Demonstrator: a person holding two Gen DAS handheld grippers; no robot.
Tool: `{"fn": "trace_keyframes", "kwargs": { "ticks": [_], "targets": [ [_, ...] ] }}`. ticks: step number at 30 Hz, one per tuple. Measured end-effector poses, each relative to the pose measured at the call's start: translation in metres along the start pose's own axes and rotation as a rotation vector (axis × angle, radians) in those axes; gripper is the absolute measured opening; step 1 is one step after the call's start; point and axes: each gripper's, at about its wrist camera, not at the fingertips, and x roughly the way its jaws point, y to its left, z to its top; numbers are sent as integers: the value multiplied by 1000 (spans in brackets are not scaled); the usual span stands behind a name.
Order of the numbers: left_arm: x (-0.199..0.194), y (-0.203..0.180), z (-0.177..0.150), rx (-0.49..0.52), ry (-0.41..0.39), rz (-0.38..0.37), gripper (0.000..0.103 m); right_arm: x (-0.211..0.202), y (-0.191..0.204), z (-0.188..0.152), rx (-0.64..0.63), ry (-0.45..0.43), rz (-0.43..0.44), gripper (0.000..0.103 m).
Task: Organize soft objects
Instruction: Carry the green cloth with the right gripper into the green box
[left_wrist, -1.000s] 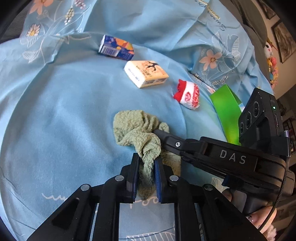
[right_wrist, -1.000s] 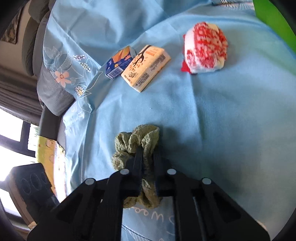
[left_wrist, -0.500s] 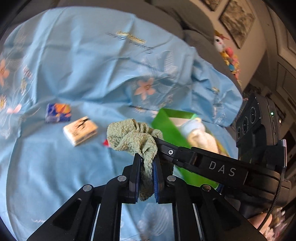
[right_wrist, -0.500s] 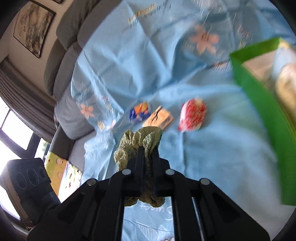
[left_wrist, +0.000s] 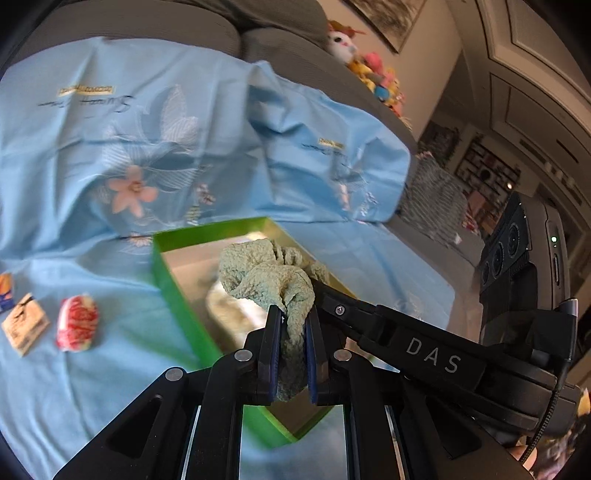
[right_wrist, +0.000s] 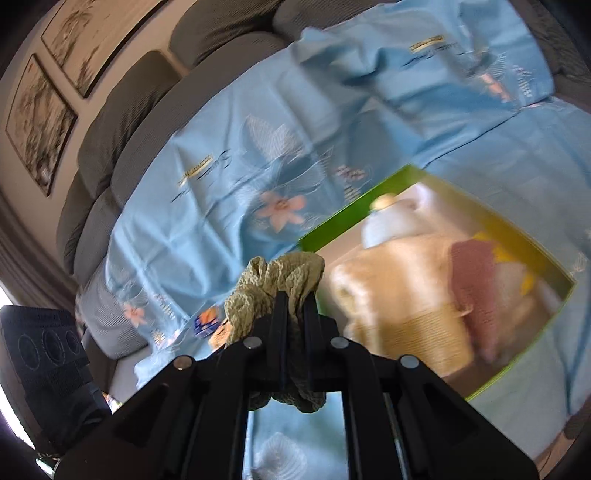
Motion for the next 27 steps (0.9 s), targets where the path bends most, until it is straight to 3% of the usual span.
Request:
{"fn": "trace_keyframes", "kwargs": {
  "ticks": [4, 10, 15, 19, 27],
  "targets": [
    [33, -20, 5, 9, 53, -58, 11, -14, -34, 13, 54, -26, -59, 7],
    [72, -40, 4, 36, 113, -77, 11, -19, -70, 23, 102, -31, -141, 7],
    [98, -39, -5, 28, 175, -74, 11, -6, -98, 26, 126, 35, -203, 8],
    [114, -27, -11, -48, 242, -81, 11, 6, -110, 26, 143, 90, -229, 8],
    [134, -16, -21, -101, 364, -8, 11, 29, -116, 23, 130, 174, -312, 9]
  ]
}}
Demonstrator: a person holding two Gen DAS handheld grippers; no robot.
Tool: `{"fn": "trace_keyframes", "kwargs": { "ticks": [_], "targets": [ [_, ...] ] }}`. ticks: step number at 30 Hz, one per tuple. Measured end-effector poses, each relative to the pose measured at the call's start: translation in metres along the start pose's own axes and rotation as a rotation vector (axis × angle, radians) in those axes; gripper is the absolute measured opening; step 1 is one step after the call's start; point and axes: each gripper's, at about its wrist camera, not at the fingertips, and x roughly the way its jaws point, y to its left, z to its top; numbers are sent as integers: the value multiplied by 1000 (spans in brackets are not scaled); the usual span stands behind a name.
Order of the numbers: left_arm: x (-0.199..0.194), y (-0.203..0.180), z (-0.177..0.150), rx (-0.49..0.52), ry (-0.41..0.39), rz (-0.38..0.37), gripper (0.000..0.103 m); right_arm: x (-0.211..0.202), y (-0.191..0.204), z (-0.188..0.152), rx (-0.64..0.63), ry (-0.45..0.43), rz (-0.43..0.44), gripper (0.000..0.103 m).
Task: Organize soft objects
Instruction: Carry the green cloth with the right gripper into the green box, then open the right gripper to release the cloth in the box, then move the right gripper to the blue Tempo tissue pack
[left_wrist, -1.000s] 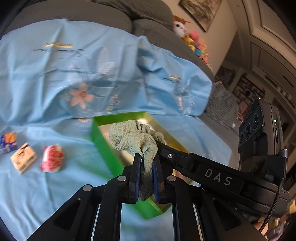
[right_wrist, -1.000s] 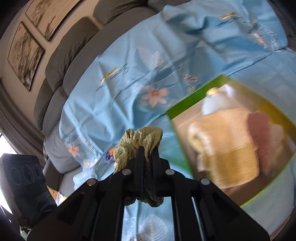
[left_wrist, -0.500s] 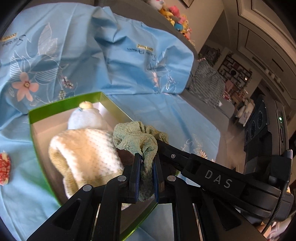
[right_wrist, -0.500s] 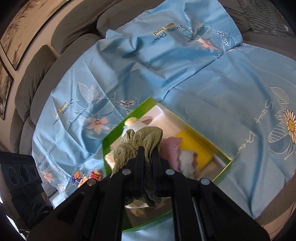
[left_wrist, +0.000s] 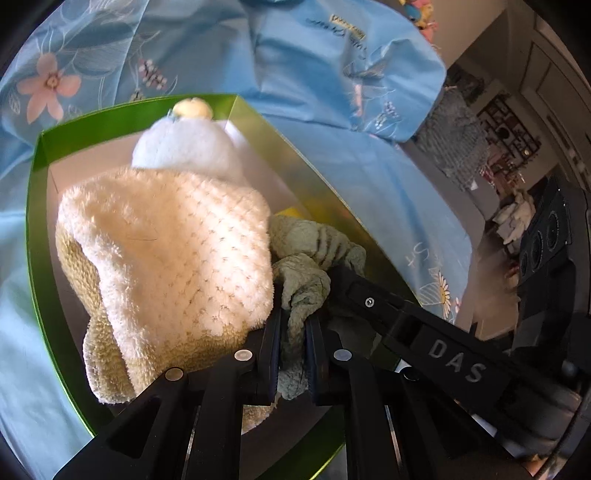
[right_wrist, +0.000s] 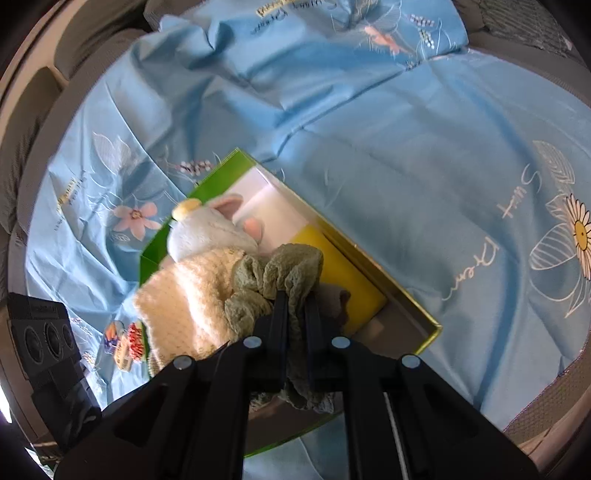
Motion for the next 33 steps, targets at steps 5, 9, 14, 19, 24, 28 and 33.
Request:
{"fn": "trace_keyframes", "kwargs": {
  "ticks": [5, 9, 14, 19, 24, 28, 33],
  "targets": [
    [4, 1, -2, 2, 26, 36, 11, 2, 5, 0, -37, 1, -66, 10],
    [7, 5, -3, -20, 36, 48, 11, 3, 4, 2, -34, 3, -93, 8],
    [8, 6, -4, -31, 42, 52, 11, 3, 4, 0, -36, 3, -97, 8],
    [-2, 5, -4, -44, 29, 6, 12, -8, 4, -2, -12, -19, -48, 34],
    [-18, 3, -6, -37, 24, -13, 32, -24, 8, -4, -28, -103, -75, 74],
    [-36, 0, -8, -26, -13, -12, 55, -34, 5, -3, 5, -131, -44, 76],
    [-54, 0, -12, -20, -45, 7, 77, -49, 10, -6, -2, -195, -61, 93]
  ]
}}
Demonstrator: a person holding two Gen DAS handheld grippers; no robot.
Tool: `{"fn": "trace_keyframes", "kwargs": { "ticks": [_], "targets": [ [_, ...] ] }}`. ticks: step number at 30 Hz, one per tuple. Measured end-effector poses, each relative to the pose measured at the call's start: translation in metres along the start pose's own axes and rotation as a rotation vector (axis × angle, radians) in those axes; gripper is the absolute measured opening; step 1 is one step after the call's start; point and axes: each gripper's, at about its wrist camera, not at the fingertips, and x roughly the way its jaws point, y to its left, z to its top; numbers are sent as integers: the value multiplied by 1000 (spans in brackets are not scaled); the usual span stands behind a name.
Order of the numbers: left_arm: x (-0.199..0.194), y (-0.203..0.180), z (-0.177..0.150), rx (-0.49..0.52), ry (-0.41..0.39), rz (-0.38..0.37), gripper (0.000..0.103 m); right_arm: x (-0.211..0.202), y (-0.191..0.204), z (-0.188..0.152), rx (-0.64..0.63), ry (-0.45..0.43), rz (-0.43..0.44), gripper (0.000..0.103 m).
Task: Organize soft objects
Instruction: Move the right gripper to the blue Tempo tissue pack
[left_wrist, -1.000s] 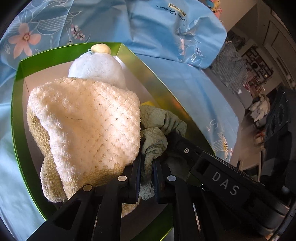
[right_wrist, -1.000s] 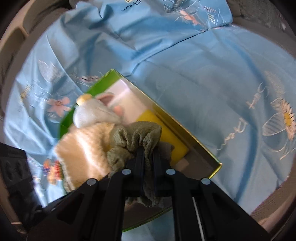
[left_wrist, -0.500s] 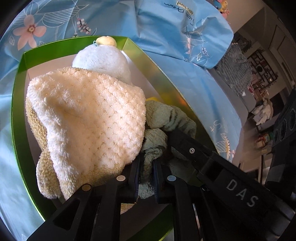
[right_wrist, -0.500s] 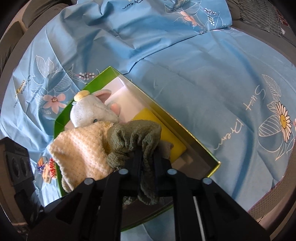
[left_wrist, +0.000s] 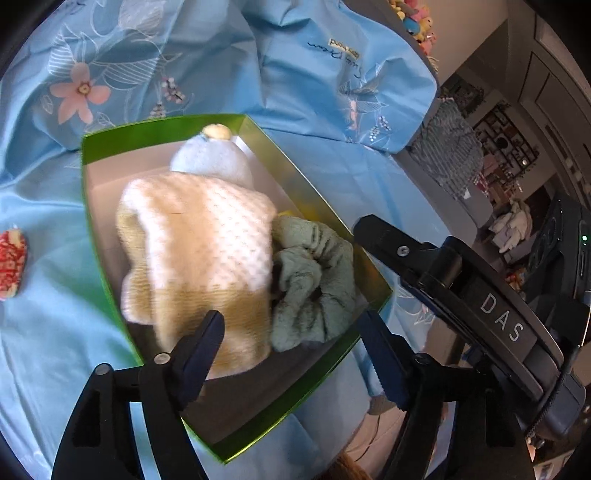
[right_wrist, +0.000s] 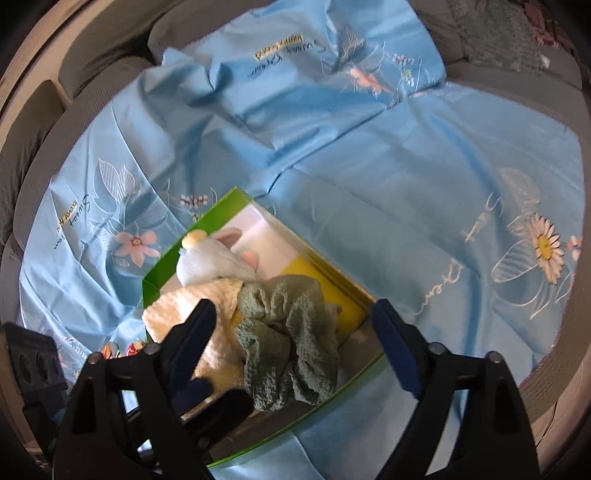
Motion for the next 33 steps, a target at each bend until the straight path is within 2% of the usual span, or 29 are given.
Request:
{"fn": "trace_keyframes", "kwargs": {
  "ticks": [3, 7, 10, 11, 12, 14, 17, 20, 23, 26, 33],
  "targets": [
    [-11, 6, 0, -23, -19, 6, 77, -9, 5, 0, -32, -54, -43, 97],
    [-34, 20, -3, -72, -52, -40, 78, -16, 9, 0, -45, -78, -21, 98],
    [-56, 33, -6, -103, -101, -29, 78, -22, 15, -2, -62, -103, -17, 99],
    [-63, 37, -7, -115, -118, -26, 80, -24, 17, -3, -66, -113, -18, 100],
    [-71, 42, -9, -127, -135, -26, 90, -26, 21, -4, -71, -127, -19, 100],
    [-87, 53, -12, -148, -175, -24, 101, -31, 26, -6, -78, -150, -19, 101],
    [-113, 73, -21, -175, -233, -13, 101, -37, 34, -10, -95, -186, -28, 102],
    [-136, 93, -31, -194, -286, 39, 101, -42, 43, -14, -118, -207, -32, 102],
    [-163, 121, -48, -215, -359, 149, 101, -43, 51, -19, -142, -205, -29, 102],
    [-181, 150, -66, -227, -389, 219, 101, -41, 61, -24, -169, -200, -34, 102],
    [-210, 229, -115, -384, -451, 369, 101, -39, 81, -37, -207, -197, -28, 102]
  ]
}}
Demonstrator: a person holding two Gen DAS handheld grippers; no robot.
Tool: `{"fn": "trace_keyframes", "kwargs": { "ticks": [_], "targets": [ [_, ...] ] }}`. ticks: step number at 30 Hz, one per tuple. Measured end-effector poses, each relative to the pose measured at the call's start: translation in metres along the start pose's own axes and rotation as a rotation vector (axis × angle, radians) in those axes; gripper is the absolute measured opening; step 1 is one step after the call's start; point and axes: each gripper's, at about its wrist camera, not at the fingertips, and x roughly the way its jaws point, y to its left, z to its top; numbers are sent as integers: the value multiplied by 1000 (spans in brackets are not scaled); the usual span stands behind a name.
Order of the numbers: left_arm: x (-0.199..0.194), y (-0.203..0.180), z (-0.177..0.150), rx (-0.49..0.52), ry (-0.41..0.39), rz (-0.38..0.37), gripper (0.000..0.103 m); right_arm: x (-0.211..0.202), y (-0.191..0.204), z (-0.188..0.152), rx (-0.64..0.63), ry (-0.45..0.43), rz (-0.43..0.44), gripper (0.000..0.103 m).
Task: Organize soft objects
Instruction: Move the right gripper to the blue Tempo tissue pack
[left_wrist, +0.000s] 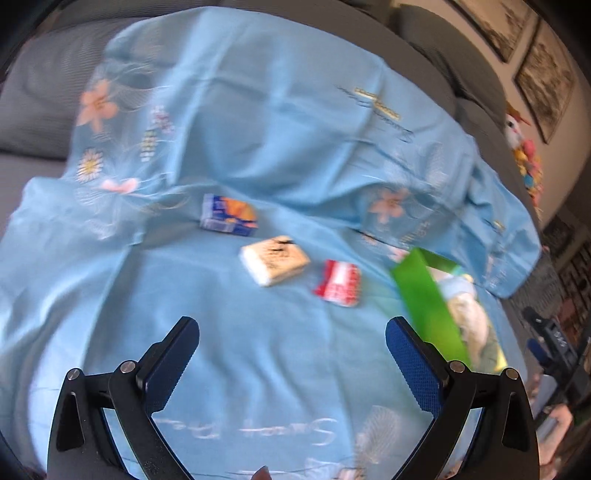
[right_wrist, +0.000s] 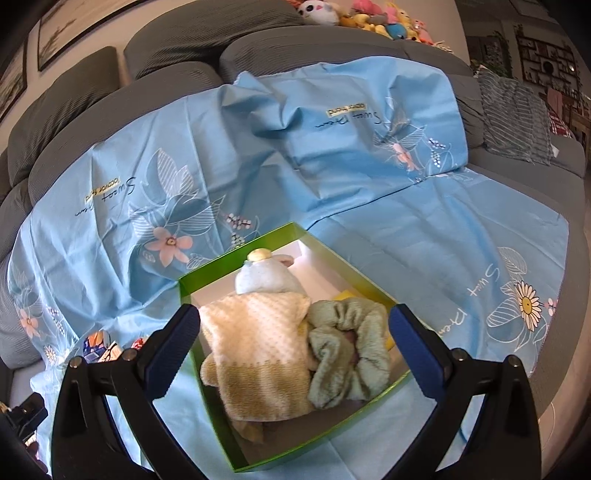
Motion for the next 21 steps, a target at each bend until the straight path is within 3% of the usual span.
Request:
{"fn": "trace_keyframes", "kwargs": {
  "ticks": [7, 10, 13, 16, 21],
  "targets": [
    [-8, 79, -9, -143, -103, 124, 101, -1, 38, -14, -38, 15, 83, 102],
    [-12, 95, -8, -191, -113, 126, 101, -2, 60, -21, -66, 37, 155, 102],
    [-14, 94, -6, -172, -124, 198, 101, -1, 87, -31, -104, 76, 235, 102],
    [-10, 93, -6, -132, -94, 307, 101, 2, 119, -41, -135, 128, 315, 102],
    [-2, 103, -6, -137, -33, 344, 101, 27, 192, -58, -194, 258, 428, 102]
  ]
}}
